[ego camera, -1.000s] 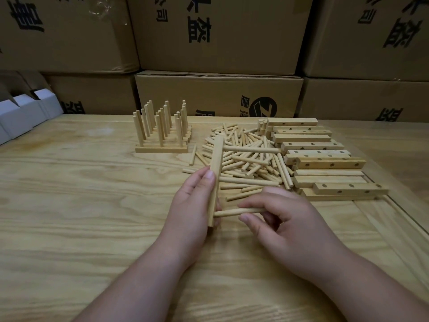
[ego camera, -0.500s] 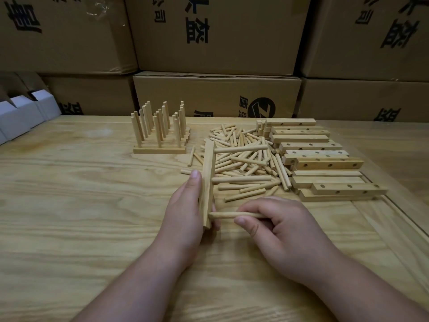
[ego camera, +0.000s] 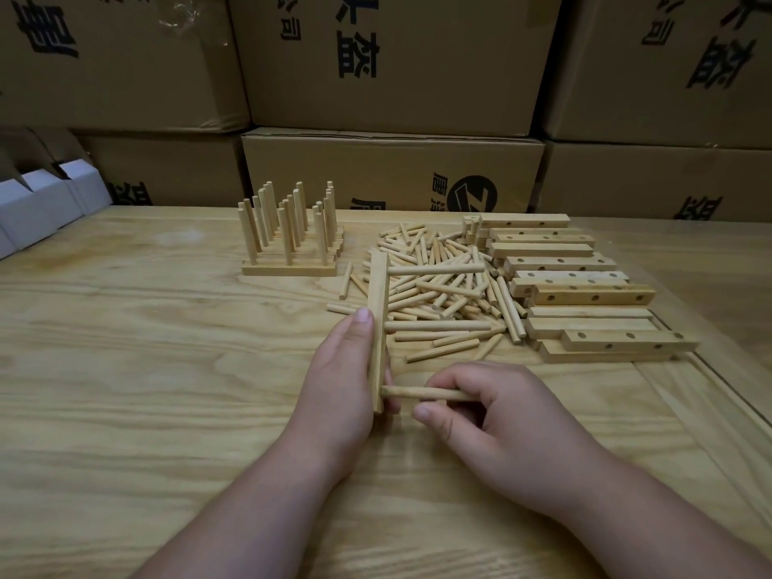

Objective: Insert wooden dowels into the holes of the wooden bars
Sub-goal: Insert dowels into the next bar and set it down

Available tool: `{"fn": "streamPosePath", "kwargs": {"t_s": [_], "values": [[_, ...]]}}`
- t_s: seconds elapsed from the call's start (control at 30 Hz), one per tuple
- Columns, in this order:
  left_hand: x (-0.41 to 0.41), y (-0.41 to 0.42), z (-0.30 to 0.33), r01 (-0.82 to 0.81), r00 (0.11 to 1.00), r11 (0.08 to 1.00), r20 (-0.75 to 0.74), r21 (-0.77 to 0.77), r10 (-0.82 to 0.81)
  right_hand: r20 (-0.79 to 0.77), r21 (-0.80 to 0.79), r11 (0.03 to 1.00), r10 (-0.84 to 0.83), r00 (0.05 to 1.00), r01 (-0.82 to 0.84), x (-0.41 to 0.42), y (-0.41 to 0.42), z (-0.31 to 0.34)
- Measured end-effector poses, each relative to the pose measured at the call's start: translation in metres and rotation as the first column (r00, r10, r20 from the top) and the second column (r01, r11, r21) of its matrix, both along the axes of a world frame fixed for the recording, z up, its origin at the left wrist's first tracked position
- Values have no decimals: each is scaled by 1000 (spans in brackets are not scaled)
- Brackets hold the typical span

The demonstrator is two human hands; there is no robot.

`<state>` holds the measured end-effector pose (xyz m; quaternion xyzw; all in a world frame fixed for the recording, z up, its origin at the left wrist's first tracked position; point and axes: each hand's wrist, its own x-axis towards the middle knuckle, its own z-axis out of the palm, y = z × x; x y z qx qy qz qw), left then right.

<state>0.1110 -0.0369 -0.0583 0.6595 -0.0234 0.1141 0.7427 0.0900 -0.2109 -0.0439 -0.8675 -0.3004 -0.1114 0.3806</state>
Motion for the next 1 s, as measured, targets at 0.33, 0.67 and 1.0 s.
{"fn": "streamPosePath", "kwargs": {"t_s": [0.33, 0.67, 1.0], "values": [[-3, -2, 4, 1, 1000, 999, 10, -42, -1, 47, 0, 999, 39, 998, -39, -2, 5, 7], [-4, -3, 5, 60, 998, 996, 31, -67, -58, -255, 206, 978, 31, 966, 22, -3, 10, 4], [-5, -2, 7, 94, 995, 994, 34, -51, -92, -394, 249, 967, 59, 917, 45, -2, 9, 7]]}}
